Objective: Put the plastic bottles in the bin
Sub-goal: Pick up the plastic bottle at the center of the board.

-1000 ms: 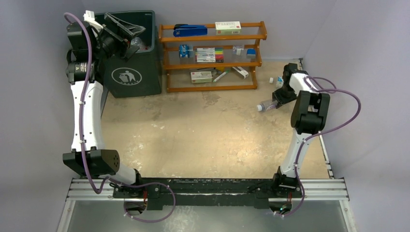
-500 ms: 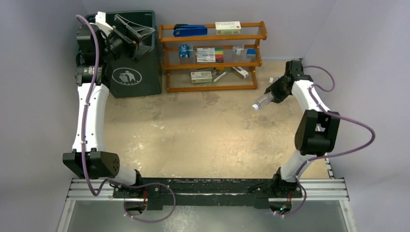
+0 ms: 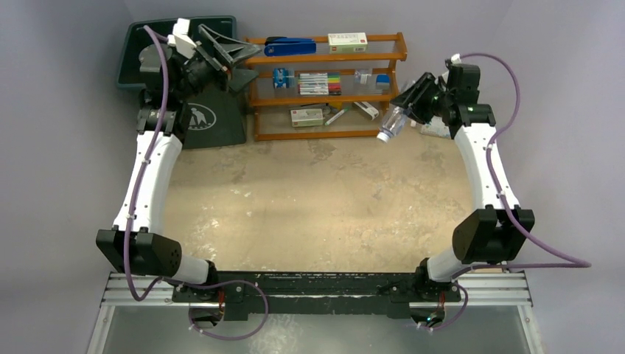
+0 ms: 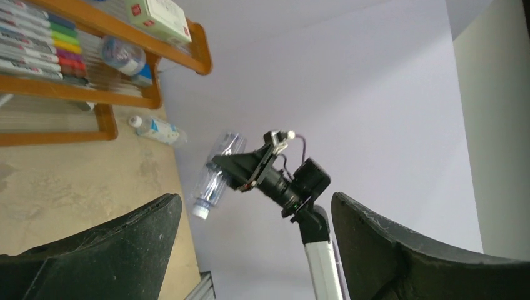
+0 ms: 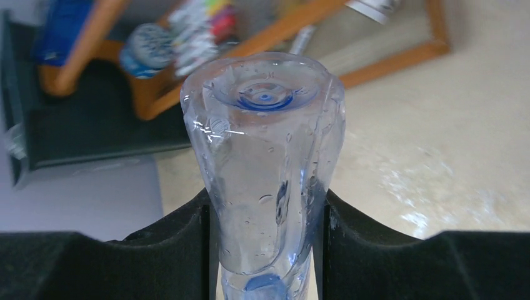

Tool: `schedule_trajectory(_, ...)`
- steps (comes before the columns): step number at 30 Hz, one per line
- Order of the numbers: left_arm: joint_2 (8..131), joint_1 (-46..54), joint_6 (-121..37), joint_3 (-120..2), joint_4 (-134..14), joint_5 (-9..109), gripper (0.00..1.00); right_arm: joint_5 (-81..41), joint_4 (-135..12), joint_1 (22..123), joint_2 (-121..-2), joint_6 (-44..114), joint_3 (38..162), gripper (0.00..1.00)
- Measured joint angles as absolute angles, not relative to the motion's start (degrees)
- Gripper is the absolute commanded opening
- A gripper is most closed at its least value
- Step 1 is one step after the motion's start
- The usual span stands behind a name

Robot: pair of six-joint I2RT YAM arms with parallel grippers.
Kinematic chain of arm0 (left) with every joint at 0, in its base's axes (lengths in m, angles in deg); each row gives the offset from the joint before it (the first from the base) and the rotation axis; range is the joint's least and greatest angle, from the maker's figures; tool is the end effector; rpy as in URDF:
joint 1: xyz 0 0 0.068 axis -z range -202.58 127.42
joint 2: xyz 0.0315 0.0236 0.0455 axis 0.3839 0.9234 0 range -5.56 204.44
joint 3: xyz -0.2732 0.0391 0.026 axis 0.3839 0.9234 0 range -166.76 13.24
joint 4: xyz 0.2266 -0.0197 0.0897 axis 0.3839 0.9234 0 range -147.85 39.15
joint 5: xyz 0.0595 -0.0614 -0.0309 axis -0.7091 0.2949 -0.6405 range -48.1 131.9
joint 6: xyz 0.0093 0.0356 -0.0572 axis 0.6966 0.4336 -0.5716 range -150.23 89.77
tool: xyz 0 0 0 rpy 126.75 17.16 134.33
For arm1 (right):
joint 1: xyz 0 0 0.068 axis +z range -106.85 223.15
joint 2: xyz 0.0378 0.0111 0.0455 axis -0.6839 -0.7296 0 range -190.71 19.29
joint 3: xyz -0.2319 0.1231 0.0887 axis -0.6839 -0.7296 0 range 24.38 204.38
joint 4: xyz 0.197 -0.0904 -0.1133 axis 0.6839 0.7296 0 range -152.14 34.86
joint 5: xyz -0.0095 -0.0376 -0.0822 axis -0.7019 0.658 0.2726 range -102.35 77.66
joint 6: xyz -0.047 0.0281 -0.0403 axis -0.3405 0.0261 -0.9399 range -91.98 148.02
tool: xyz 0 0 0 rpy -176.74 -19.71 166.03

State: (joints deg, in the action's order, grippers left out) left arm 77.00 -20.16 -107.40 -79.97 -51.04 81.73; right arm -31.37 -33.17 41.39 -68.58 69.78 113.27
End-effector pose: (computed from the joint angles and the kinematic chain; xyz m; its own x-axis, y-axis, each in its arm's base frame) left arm 0.3110 -0.0481 0.4883 -0.6394 -0.7223 -0.2635 0.2143 0.1617 -0.9633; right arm 0.3471 0.0072 0.3869 -0.5219 0.6459 -0.5571 0.1190 0.7019 0.7023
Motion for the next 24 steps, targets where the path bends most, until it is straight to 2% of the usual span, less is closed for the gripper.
schedule_trajectory(12, 79.6, -5.8, -81.4, -98.6, -22.0, 72.4, 0.89, -43.2, -33.7, 48.4, -73.9, 67.7, 133.2, 0.22)
schedule_trajectory(24, 79.8, 4.4, -66.8, -99.5, -7.0, 57.6, 0.89, -49.8, -33.0, 55.6, -83.4, 70.1, 144.9, 0.22)
